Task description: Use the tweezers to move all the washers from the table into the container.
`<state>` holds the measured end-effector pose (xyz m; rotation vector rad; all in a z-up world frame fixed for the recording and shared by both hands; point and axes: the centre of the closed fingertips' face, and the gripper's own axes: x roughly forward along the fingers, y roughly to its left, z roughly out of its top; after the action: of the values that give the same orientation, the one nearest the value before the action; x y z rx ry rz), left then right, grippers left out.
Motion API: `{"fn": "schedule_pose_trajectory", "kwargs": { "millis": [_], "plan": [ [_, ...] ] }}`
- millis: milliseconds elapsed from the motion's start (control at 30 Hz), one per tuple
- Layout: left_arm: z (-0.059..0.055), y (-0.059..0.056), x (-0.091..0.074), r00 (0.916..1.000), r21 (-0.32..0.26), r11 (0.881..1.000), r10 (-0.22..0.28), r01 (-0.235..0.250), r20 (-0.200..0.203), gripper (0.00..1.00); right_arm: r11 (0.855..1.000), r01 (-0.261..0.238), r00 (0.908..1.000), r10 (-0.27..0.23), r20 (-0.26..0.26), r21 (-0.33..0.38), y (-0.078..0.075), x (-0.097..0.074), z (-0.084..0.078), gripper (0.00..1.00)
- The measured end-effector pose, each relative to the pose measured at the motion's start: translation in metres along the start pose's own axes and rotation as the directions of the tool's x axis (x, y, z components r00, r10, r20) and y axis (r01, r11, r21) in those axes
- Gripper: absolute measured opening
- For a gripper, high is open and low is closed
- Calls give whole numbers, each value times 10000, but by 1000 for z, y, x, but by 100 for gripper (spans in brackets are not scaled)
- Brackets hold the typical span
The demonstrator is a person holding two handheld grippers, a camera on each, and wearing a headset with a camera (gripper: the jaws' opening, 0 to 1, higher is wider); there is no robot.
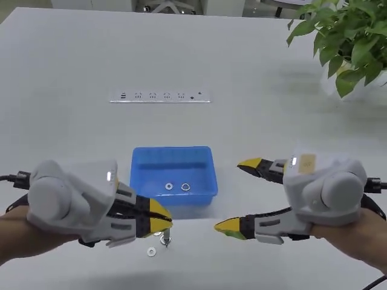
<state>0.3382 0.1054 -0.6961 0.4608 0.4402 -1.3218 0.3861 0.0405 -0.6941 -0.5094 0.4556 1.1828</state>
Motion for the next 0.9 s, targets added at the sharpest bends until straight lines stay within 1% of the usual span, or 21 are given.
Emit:
{"fn": "schedule_pose_trajectory", "kwargs": {
  "millis": [100, 200, 267, 333, 400, 500, 567, 600, 700, 733, 867, 900],
  "plan": [
    [0, 1, 0, 10000, -43, 10000, 9, -9, -1, 5, 9993, -353, 9993, 354, 71, -100, 8, 5, 3, 68],
    [1, 0, 1, 10000, -46, 10000, 4, -4, -4, 5, 9965, -731, 9973, 733, 31, -412, 16, 12, 4, 65],
    [1, 0, 1, 10000, -63, 10000, 8, -8, -3, 5, 9949, -880, 9961, 883, 37, -499, 19, 14, 5, 63],
    [1, 1, 1, 10000, -77, 10000, 20, -20, -19, 5, 9897, -1182, 9930, 1185, -3, -811, 24, 19, 5, 61],
    [1, 0, 1, 10000, -80, 10000, 11, -11, -25, 5, 9854, -1413, 9899, 1415, -41, -953, 29, 23, 6, 58],
    [1, 0, 0, 10000, -80, 10000, 0, 0, -50, 5, 9755, -1809, 9834, 1808, -123, -1255, 36, 30, 6, 54],
    [1, 0, 0, 10000, -95, 10000, 10, -10, -57, 5, 9697, -2045, 9788, 2035, -207, -1334, 40, 35, 5, 51],
    [1, 0, 1, 10000, -98, 10000, 11, -12, -63, 5, 9649, -2219, 9750, 2208, -229, -1402, 44, 37, 5, 49],
    [2, 0, 1, 10000, -105, 9999, 13, -14, -74, 5, 9549, -2518, 9677, 2510, -257, -1573, 52, 44, 6, 43],
    [2, -1, 1, 10000, -83, 10000, 8, -9, -84, 5, 9490, -2681, 9633, 2668, -307, -1657, 55, 47, 6, 42],
    [3, -1, 2, 10000, -106, 9999, 18, -18, -84, 5, 9380, -2947, 9552, 2945, -289, -1827, 63, 56, 7, 35],
    [3, -1, 2, 10000, -103, 9999, 13, -14, -89, 5, 9361, -2970, 9544, 2969, -294, -1886, 64, 59, 7, 33]
  ]
}}
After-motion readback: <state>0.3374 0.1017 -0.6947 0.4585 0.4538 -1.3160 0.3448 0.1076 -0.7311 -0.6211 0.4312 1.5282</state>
